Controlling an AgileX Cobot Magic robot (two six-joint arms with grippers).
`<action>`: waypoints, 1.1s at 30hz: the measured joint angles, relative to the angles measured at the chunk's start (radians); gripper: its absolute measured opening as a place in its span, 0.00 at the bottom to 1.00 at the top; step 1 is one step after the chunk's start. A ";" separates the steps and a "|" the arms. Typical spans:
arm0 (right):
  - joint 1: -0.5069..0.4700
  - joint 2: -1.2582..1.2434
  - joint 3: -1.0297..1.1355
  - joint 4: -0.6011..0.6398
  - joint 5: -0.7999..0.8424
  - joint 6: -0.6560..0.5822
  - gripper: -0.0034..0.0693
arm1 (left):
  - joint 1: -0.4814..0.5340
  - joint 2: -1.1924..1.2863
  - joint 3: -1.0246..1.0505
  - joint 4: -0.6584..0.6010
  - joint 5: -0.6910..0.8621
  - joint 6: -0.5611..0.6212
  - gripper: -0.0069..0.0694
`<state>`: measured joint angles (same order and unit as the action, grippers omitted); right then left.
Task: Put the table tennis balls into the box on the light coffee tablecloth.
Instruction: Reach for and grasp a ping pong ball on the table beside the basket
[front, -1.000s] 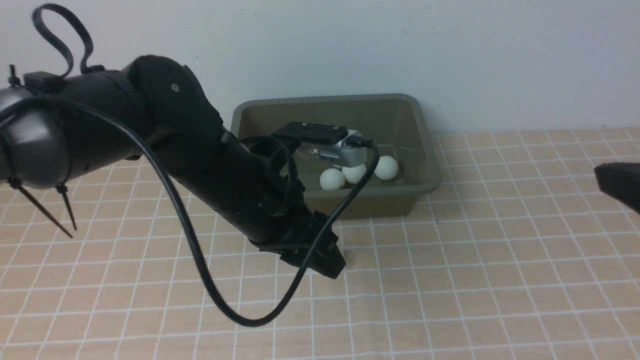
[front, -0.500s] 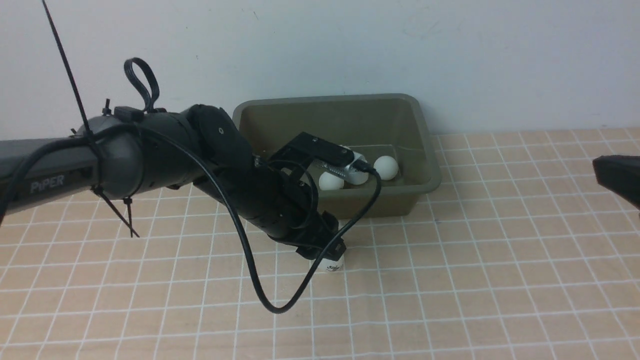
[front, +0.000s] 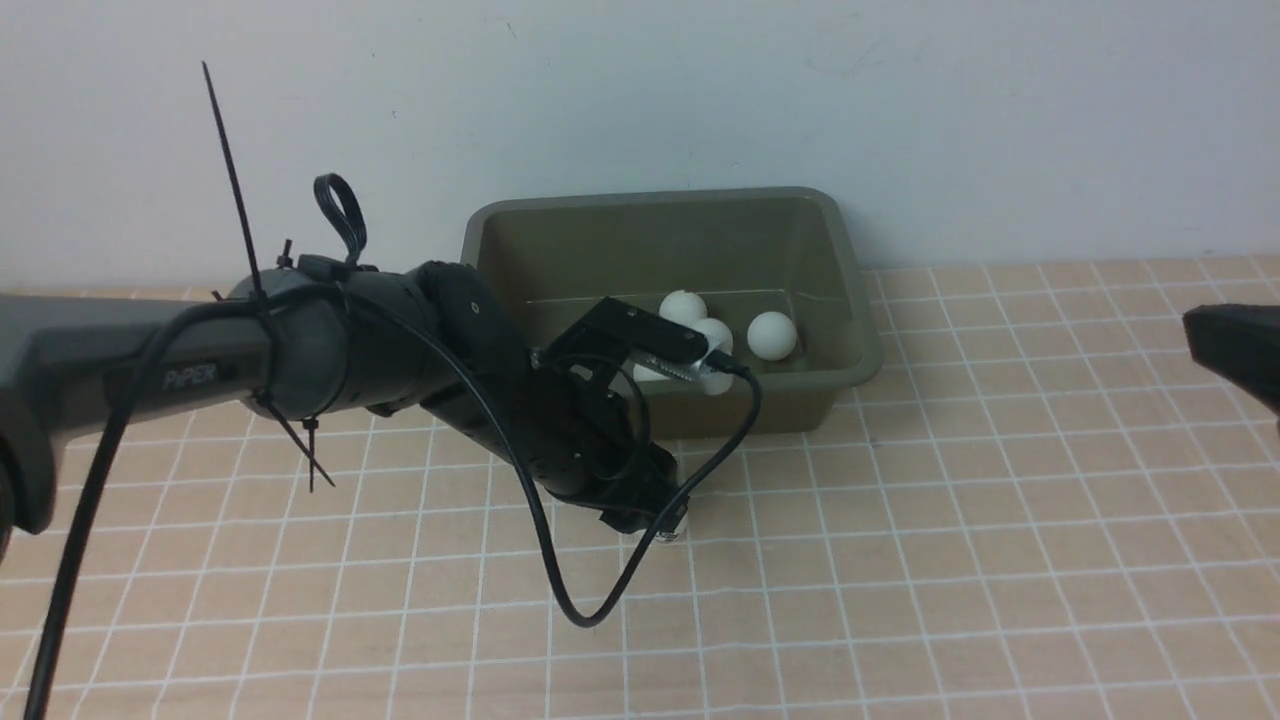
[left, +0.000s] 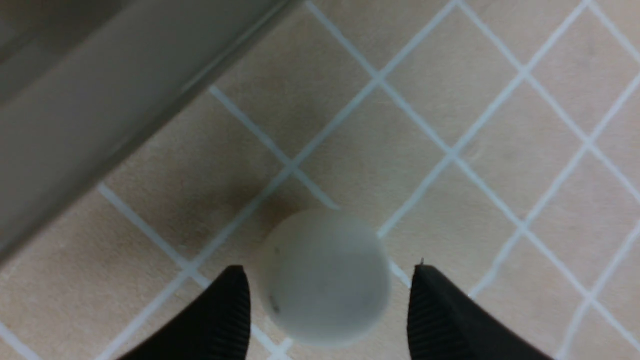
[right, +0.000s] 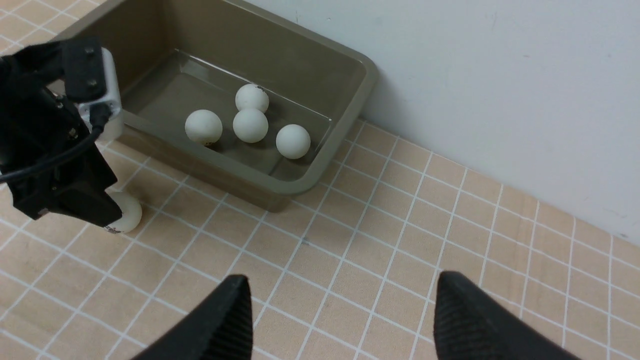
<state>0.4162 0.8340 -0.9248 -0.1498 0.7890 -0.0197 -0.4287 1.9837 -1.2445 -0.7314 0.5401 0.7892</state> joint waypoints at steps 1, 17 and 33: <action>0.000 0.000 0.000 0.000 -0.002 0.000 0.67 | 0.000 0.005 0.000 0.000 -0.006 0.001 0.56; 0.000 0.000 0.000 0.000 -0.042 0.000 0.67 | -0.018 0.011 0.000 -0.098 -0.044 0.137 0.56; 0.000 0.000 0.000 0.000 -0.044 0.000 0.67 | -0.048 0.011 0.000 -0.109 -0.108 0.207 0.56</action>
<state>0.4162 0.8340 -0.9248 -0.1498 0.7449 -0.0197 -0.4765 1.9951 -1.2445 -0.8402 0.4320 0.9960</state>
